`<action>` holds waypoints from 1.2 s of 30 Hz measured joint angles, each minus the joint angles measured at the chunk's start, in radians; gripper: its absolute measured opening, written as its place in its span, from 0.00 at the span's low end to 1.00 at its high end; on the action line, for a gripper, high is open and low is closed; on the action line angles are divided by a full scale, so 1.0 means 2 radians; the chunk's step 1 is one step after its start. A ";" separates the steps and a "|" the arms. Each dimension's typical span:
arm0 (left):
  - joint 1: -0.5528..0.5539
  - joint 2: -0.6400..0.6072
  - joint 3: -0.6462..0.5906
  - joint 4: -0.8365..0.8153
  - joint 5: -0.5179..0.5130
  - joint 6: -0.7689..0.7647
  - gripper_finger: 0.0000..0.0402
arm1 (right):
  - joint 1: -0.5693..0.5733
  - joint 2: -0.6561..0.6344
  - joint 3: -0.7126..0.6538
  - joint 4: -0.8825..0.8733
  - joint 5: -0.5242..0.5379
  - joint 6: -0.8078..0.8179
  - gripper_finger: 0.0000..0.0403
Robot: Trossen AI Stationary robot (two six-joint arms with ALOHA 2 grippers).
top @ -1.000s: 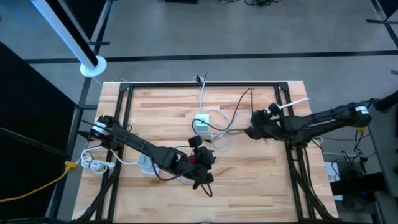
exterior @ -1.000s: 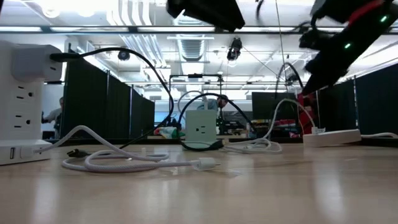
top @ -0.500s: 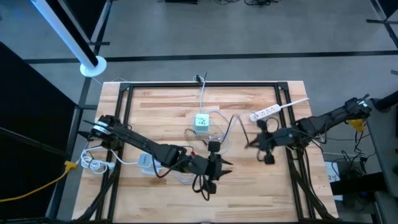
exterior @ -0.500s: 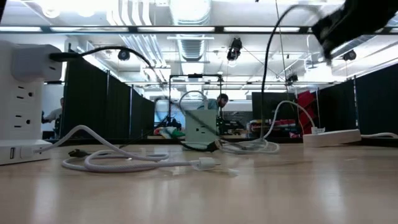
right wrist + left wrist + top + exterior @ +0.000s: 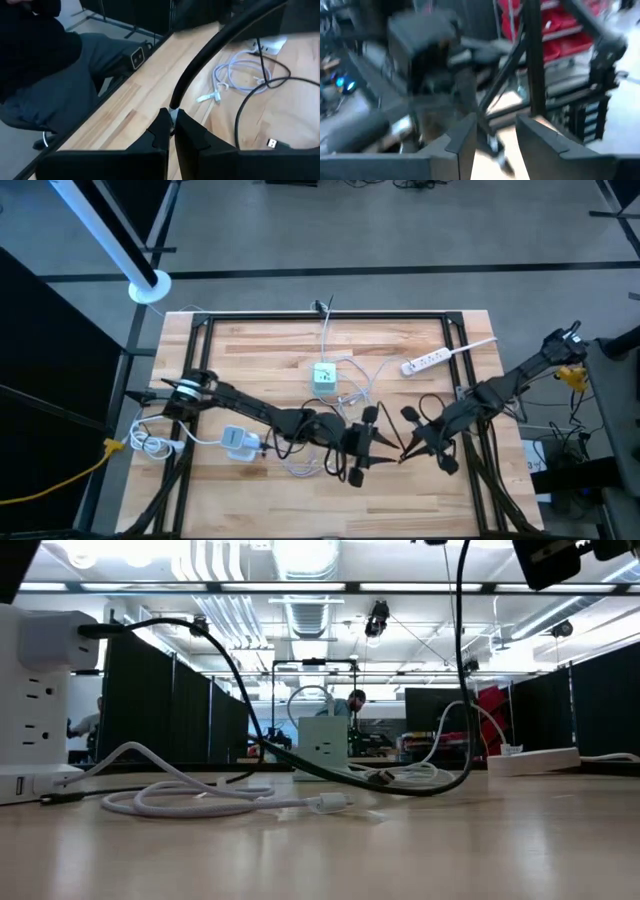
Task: Insert USB
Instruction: Insert the black charger cable into the top right white outlet extension
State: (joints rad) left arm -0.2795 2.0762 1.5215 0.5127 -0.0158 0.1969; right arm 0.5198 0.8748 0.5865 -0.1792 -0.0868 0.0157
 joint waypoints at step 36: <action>0.010 0.026 0.000 0.020 0.026 -0.008 0.02 | 0.000 0.069 0.053 -0.005 0.020 0.026 0.00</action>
State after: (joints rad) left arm -0.2596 2.1274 1.5219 0.5529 0.0354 0.1818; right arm 0.5194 1.0129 0.6933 -0.1882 -0.0458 0.0684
